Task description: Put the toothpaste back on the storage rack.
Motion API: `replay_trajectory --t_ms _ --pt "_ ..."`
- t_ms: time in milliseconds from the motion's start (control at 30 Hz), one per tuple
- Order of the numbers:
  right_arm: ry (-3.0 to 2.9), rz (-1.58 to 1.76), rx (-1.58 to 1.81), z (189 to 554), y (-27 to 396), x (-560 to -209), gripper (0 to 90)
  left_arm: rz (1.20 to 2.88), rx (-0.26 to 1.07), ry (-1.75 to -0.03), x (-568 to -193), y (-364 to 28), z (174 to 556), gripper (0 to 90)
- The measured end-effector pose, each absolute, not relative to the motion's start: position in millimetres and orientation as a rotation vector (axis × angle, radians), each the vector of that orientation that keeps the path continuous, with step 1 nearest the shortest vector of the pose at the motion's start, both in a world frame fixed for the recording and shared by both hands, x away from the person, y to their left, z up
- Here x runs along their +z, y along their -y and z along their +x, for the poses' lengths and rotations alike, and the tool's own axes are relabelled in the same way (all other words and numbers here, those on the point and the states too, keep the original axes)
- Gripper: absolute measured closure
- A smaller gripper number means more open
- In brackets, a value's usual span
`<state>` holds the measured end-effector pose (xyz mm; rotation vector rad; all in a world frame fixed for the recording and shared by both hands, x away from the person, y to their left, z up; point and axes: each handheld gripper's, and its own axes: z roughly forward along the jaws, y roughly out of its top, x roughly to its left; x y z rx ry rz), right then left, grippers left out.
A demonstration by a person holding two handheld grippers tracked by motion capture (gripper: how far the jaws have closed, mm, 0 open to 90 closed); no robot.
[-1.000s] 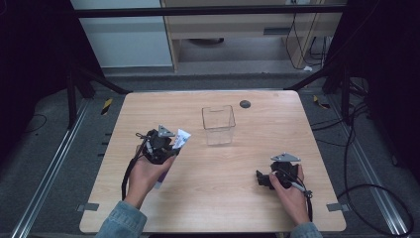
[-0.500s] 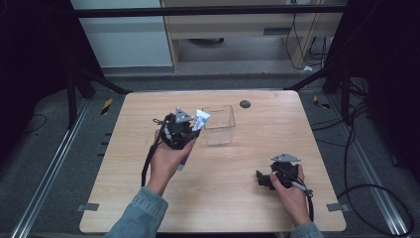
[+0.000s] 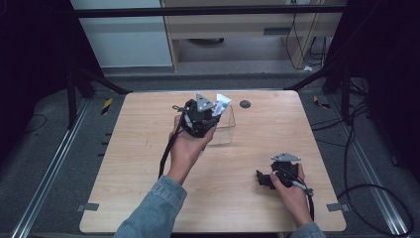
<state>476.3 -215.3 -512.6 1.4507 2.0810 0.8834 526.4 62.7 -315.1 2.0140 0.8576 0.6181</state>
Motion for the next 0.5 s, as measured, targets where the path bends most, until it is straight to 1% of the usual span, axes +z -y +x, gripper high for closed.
replay_trajectory --t_ms 233,300,500 --pt "-2.081 1.448 0.882 476.2 215.3 -512.6 0.7 1.977 0.631 -0.831 -306.5 -47.8 533.6 76.6" --pt "-2.082 1.45 0.883 476.2 215.2 -512.6 0.6 1.941 0.645 -0.824 -303.2 -42.8 538.8 76.6" --pt "-2.086 1.444 0.884 476.7 215.4 -512.8 0.5 1.889 0.654 -0.813 -298.4 -38.3 547.0 76.7"
